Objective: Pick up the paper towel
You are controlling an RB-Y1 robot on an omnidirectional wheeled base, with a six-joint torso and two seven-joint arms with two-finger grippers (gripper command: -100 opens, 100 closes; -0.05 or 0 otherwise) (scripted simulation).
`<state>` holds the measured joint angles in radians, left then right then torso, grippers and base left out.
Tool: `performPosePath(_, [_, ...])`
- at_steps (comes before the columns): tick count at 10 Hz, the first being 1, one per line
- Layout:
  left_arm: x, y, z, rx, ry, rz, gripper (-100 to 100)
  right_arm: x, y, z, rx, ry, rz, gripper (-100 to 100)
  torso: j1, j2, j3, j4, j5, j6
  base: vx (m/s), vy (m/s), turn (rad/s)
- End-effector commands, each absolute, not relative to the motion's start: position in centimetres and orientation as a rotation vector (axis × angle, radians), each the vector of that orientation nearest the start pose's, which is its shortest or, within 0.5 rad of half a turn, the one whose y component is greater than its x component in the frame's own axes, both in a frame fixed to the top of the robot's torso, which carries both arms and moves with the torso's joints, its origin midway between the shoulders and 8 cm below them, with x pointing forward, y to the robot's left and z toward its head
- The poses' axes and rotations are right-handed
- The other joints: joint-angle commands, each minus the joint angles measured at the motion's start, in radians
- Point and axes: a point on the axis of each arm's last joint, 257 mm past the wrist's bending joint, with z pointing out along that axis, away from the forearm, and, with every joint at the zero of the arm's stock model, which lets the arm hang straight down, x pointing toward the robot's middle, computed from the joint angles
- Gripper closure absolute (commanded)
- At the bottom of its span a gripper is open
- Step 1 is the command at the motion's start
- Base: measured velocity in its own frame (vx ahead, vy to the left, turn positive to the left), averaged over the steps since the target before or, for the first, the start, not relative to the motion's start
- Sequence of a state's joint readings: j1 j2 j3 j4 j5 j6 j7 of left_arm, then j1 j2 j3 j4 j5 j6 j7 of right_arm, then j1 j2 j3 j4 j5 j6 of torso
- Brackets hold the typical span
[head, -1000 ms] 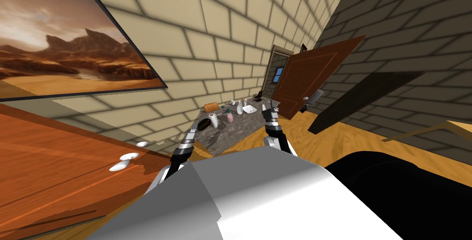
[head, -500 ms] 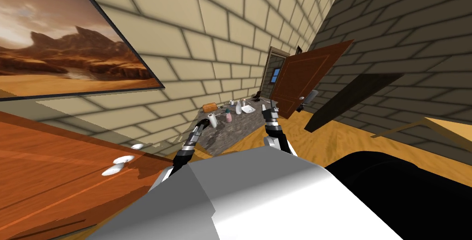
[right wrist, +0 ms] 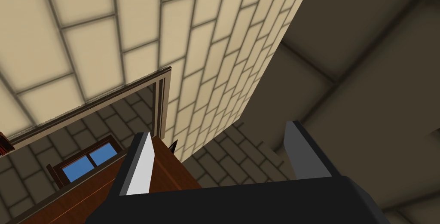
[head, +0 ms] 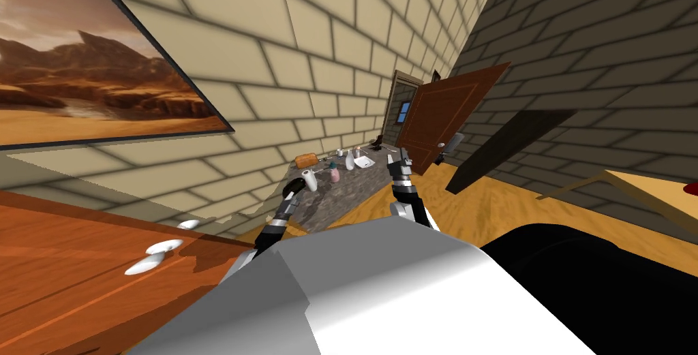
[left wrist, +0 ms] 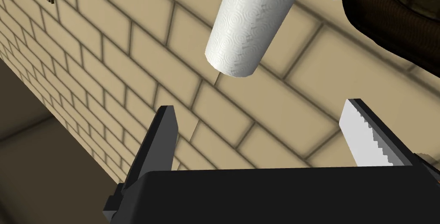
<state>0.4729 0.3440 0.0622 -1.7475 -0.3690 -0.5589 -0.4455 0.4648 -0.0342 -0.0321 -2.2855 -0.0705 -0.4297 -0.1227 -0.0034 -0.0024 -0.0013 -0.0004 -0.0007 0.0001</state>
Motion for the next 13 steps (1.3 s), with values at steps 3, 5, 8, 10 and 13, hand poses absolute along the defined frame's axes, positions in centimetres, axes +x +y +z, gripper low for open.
performPosePath(3, [38.5,31.5,-24.7,-0.044,1.522,-0.389,-100,35.5,-29.2,2.6,0.747,0.582,1.435,0,-0.002,-0.002,-0.001,0.000,0.000,0.000,0.059,-0.081,-0.069])
performPosePath(5, [38.8,32.5,-25.6,0.002,1.562,-0.329,-100,35.5,-29.2,2.6,0.747,0.582,1.435,0,-0.001,-0.004,-0.002,-0.001,0.000,0.000,0.154,-0.031,-0.062])
performPosePath(8, [38.9,32.6,-25.4,0.003,1.560,-0.328,0,35.5,-29.2,2.6,0.747,0.582,1.435,0,0.004,-0.005,-0.003,-0.001,0.001,0.000,0.102,0.016,-0.025])
performPosePath(10, [41.1,31.1,-26.7,-0.008,1.557,-0.348,-100,35.5,-29.3,2.6,0.747,0.582,1.435,0,0.005,0.003,0.002,0.000,0.001,-0.001,-0.058,0.034,0.261])
performPosePath(13, [43.2,29.0,-27.5,-0.009,1.553,-0.374,-100,35.5,-29.3,2.6,0.747,0.582,1.435,0,0.006,0.005,0.003,0.001,0.001,-0.001,-0.046,0.041,0.125])
